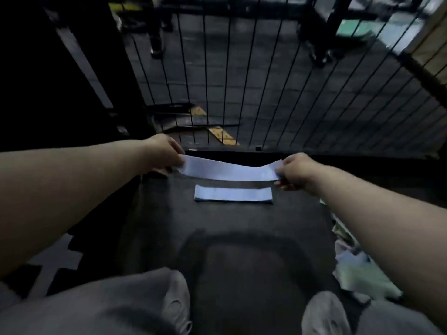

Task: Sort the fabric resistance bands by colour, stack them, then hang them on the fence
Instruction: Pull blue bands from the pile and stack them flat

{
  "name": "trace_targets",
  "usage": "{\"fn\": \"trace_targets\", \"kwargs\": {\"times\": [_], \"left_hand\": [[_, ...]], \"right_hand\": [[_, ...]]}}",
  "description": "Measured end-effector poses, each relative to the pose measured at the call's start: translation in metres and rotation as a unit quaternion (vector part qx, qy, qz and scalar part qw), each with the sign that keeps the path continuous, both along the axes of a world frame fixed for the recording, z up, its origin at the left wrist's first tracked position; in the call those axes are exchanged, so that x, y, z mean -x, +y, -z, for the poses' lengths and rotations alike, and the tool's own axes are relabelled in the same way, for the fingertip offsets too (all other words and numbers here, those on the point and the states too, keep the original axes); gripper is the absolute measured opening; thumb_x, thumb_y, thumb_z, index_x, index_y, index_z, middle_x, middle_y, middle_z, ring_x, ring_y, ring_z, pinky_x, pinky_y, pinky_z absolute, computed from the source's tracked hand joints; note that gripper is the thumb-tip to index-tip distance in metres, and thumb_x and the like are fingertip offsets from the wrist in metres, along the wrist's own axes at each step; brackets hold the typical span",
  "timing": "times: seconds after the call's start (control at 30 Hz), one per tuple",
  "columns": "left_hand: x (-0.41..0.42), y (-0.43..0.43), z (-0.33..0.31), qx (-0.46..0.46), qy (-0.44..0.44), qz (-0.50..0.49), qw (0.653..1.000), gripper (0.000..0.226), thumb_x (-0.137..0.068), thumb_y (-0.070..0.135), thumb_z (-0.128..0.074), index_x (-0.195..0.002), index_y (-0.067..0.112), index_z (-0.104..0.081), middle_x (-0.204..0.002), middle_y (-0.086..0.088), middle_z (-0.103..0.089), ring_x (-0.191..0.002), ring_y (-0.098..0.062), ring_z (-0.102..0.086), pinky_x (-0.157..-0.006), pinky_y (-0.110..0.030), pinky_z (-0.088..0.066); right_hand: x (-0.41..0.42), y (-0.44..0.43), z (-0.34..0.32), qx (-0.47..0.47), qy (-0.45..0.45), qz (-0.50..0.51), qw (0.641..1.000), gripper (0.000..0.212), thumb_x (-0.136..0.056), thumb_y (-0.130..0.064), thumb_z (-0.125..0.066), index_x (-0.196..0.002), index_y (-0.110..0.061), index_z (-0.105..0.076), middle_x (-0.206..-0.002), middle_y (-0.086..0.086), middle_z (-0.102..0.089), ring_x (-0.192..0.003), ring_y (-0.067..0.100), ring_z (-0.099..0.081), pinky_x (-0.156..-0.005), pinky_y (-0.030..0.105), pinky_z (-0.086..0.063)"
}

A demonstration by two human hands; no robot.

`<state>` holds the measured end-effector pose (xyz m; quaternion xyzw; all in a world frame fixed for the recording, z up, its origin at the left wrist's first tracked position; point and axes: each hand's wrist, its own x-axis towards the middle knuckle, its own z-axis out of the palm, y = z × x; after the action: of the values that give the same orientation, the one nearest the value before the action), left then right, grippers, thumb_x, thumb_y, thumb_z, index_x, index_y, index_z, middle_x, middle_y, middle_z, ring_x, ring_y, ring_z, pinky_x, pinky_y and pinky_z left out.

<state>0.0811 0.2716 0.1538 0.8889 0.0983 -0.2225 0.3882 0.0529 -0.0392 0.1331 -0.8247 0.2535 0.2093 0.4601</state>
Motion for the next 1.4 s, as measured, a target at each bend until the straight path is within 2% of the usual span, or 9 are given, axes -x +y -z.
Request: {"fn": "trace_targets", "kwargs": {"times": [0.33, 0.5, 0.63, 0.73, 0.87, 1.03, 1.17, 1.27, 1.4], "left_hand": [[-0.065, -0.037, 0.158, -0.04, 0.03, -0.029, 0.998, 0.02, -0.088, 0.001, -0.068, -0.075, 0.013, -0.057, -0.066, -0.009, -0.055, -0.049, -0.019, -0.05, -0.032, -0.02, -0.044], [-0.069, -0.045, 0.198, -0.027, 0.018, -0.063, 0.997, 0.012, -0.088, -0.003, -0.062, -0.089, 0.01, -0.063, -0.073, -0.008, -0.057, -0.054, -0.018, -0.051, -0.034, -0.018, -0.046], [-0.065, -0.041, 0.218, -0.071, -0.002, -0.076, 0.995, 0.017, -0.083, 0.002, -0.065, -0.096, 0.013, -0.066, -0.084, -0.009, -0.064, -0.064, -0.022, -0.056, -0.057, -0.026, -0.049], [-0.058, -0.041, 0.225, -0.1, 0.0, -0.076, 0.992, 0.016, -0.082, 0.005, -0.067, -0.094, 0.016, -0.065, -0.083, -0.003, -0.061, -0.07, -0.022, -0.059, -0.055, -0.024, -0.049], [-0.053, -0.041, 0.232, -0.111, -0.006, -0.069, 0.991, 0.013, -0.084, 0.008, -0.067, -0.091, 0.018, -0.064, -0.09, -0.005, -0.063, -0.084, -0.021, -0.06, -0.075, -0.024, -0.046], [-0.054, -0.041, 0.24, -0.148, -0.017, -0.029, 0.988, 0.02, -0.086, 0.016, -0.072, -0.106, 0.014, -0.068, -0.099, -0.008, -0.065, -0.085, -0.02, -0.057, -0.078, -0.021, -0.041], [-0.052, -0.043, 0.242, -0.206, -0.009, 0.049, 0.977, 0.037, -0.088, 0.029, -0.068, -0.123, 0.018, -0.061, -0.13, -0.012, -0.048, -0.112, -0.03, -0.059, -0.098, -0.032, -0.045], [-0.046, -0.045, 0.236, -0.333, -0.067, 0.212, 0.916, 0.06, -0.082, 0.049, -0.068, -0.135, 0.027, -0.048, -0.143, -0.006, -0.033, -0.129, -0.029, -0.041, -0.106, -0.037, -0.036], [-0.044, -0.047, 0.241, -0.36, -0.068, 0.356, 0.86, 0.089, -0.076, 0.054, -0.072, -0.149, 0.028, -0.029, -0.153, 0.0, -0.025, -0.138, -0.024, -0.03, -0.112, -0.036, -0.028]], "right_hand": [[-0.065, -0.029, 0.144, 0.072, 0.047, -0.012, 0.996, 0.015, -0.091, -0.002, -0.058, -0.087, -0.016, -0.053, -0.076, 0.01, -0.059, -0.052, 0.016, -0.061, -0.048, 0.025, -0.044], [-0.077, -0.037, 0.177, 0.111, 0.041, -0.042, 0.992, 0.015, -0.085, -0.006, -0.064, -0.074, -0.015, -0.059, -0.064, 0.008, -0.061, -0.047, 0.016, -0.052, -0.04, 0.023, -0.036], [-0.077, -0.036, 0.199, 0.129, 0.036, -0.046, 0.99, 0.018, -0.079, -0.008, -0.069, -0.067, -0.018, -0.059, -0.067, 0.006, -0.063, -0.057, 0.02, -0.057, -0.052, 0.027, -0.047], [-0.073, -0.036, 0.209, 0.145, 0.032, -0.055, 0.987, 0.017, -0.077, -0.013, -0.071, -0.067, -0.019, -0.059, -0.078, 0.004, -0.066, -0.076, 0.023, -0.065, -0.075, 0.033, -0.056], [-0.068, -0.037, 0.215, 0.173, 0.038, -0.081, 0.981, 0.019, -0.078, -0.016, -0.071, -0.068, -0.021, -0.056, -0.086, 0.004, -0.066, -0.078, 0.021, -0.061, -0.069, 0.025, -0.044], [-0.061, -0.042, 0.223, 0.211, 0.046, -0.111, 0.97, 0.015, -0.083, -0.021, -0.07, -0.089, -0.018, -0.056, -0.108, 0.01, -0.066, -0.094, 0.026, -0.062, -0.075, 0.025, -0.041], [-0.059, -0.044, 0.221, 0.262, 0.043, -0.163, 0.95, 0.048, -0.083, -0.033, -0.071, -0.119, -0.012, -0.046, -0.126, 0.014, -0.051, -0.113, 0.033, -0.056, -0.089, 0.034, -0.046], [-0.056, -0.044, 0.215, 0.33, -0.013, -0.297, 0.896, 0.077, -0.074, -0.043, -0.078, -0.136, -0.018, -0.039, -0.133, 0.011, -0.034, -0.123, 0.032, -0.043, -0.101, 0.039, -0.042], [-0.058, -0.045, 0.217, 0.364, -0.015, -0.441, 0.82, 0.091, -0.074, -0.047, -0.078, -0.149, -0.025, -0.032, -0.147, 0.003, -0.029, -0.134, 0.026, -0.033, -0.111, 0.036, -0.029]]}}
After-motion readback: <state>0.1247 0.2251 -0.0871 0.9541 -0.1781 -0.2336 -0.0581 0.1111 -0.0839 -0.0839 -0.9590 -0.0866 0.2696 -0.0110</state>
